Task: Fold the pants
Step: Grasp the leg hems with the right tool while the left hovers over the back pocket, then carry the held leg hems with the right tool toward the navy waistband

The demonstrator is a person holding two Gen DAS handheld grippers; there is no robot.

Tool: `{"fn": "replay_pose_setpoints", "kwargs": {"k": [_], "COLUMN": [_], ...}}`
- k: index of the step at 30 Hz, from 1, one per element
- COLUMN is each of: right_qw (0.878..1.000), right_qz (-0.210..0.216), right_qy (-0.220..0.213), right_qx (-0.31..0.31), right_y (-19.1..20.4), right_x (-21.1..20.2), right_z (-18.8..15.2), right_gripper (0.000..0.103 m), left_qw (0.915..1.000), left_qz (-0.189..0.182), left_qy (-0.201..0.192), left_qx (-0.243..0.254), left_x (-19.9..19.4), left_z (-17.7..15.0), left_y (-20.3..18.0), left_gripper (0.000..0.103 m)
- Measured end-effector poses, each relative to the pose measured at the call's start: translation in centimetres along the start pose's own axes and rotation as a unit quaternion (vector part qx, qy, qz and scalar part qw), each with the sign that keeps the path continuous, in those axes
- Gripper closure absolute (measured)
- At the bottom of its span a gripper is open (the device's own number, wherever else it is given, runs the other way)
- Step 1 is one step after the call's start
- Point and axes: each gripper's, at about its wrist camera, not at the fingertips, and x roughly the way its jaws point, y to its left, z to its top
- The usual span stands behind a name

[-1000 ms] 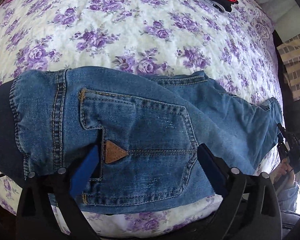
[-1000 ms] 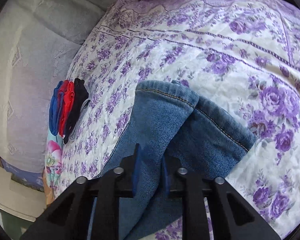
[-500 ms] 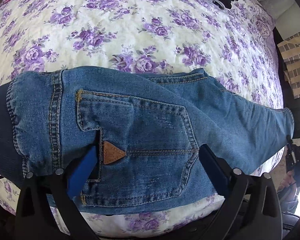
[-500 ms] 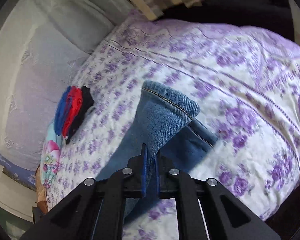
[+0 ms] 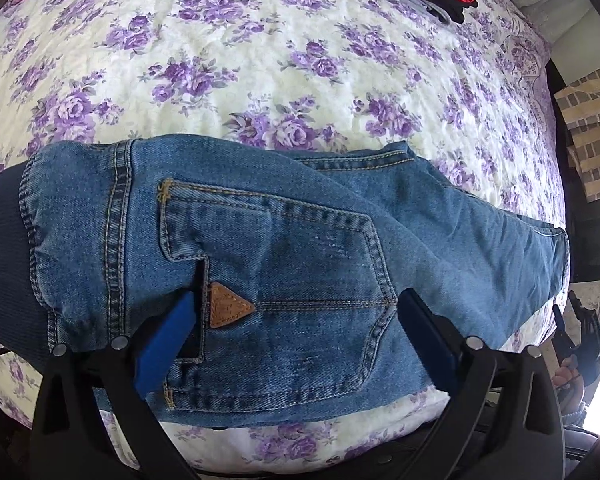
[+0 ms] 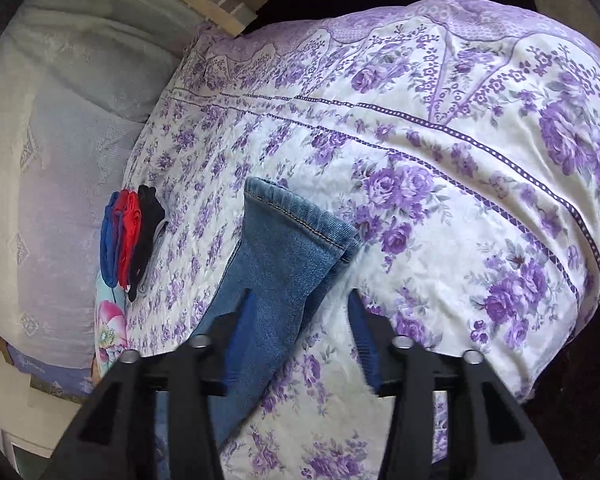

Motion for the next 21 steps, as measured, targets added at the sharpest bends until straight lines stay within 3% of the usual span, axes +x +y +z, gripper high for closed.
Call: {"fn": "replay_pose_setpoints", "kwargs": {"k": [9,14,15,16,17,21], "right_qw": [0.996,0.997,0.998,0.998,0.997,0.992], "right_qz": [0.060,0.058,0.057,0.059,0.070,0.086], "right_qy": [0.006,0.003,0.004,0.003,0.002,-0.027], "right_qx": [0.058,0.043,0.035,0.027,0.017,-0.084], "right_y": [-1.7,-0.5,0.0,0.5,1.2,6.5], "right_x": [4.2,6.5,6.7,6.8,6.7,3.7], "right_z": [0.5,1.3,1.5,1.7,1.9,2.7], "right_gripper": [0.045,0.046,0.051,0.072,0.079,0.084], "left_qw": [0.9999,0.9998,0.9997,0.9995,0.9991,0.9965], "left_qz": [0.010,0.015,0.016,0.018,0.019,0.033], "left_qy": [0.006,-0.008,-0.014,-0.020,-0.027,-0.055], "left_qx": [0.005,-0.007,-0.012,-0.019,-0.027,-0.054], "left_x": [0.3,-0.1,-0.2,-0.4,-0.6,-1.6], "left_z": [0.2,0.1,0.1,0.0,0.0,-0.5], "left_y": [-0.4,-0.1,0.1,0.3,0.5,1.6], "left_gripper": [0.005,0.006,0.006,0.006,0.006,0.007]}}
